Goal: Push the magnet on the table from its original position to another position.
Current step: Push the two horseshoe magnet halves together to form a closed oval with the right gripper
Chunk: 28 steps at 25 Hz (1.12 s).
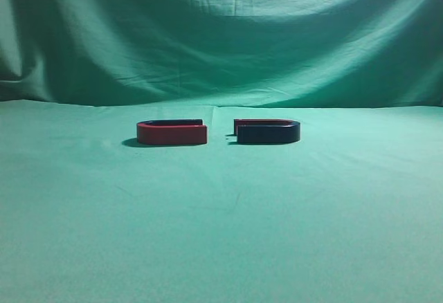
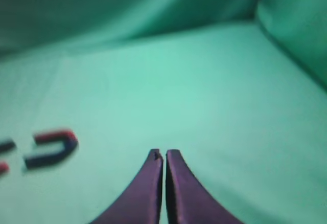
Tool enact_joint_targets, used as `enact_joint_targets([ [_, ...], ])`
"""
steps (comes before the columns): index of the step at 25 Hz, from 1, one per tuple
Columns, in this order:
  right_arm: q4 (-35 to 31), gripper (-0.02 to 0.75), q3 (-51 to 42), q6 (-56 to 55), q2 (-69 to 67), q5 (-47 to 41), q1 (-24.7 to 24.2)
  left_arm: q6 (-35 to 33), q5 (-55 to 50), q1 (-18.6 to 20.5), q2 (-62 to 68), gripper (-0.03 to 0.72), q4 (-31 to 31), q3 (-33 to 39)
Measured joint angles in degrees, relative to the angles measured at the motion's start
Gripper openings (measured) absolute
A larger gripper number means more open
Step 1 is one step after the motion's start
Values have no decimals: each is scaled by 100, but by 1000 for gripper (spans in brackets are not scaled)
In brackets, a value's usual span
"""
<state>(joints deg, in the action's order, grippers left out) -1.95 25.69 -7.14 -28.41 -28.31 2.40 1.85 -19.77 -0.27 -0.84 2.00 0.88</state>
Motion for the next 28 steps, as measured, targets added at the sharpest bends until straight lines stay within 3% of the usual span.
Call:
enact_joint_targets([
  [7,-218,0,1610,277,-2682,-2566,0,0,0,0,0,372,0,0],
  [11,-715,0,2125,373,-3548,-2630,0,0,0,0,0,372,0,0],
  [16,-1571,0,2636,1491,-4391,-2595,13,0,0,0,0,372,0,0],
  [19,-1809,0,2979,1682,-4848,-2588,355,0,0,0,0,372,0,0],
  [24,-1362,0,3740,1329,-5892,-2542,1394,0,0,0,0,372,0,0],
  [28,-634,0,4521,616,-6823,-2697,1835,0,0,0,0,372,0,0],
])
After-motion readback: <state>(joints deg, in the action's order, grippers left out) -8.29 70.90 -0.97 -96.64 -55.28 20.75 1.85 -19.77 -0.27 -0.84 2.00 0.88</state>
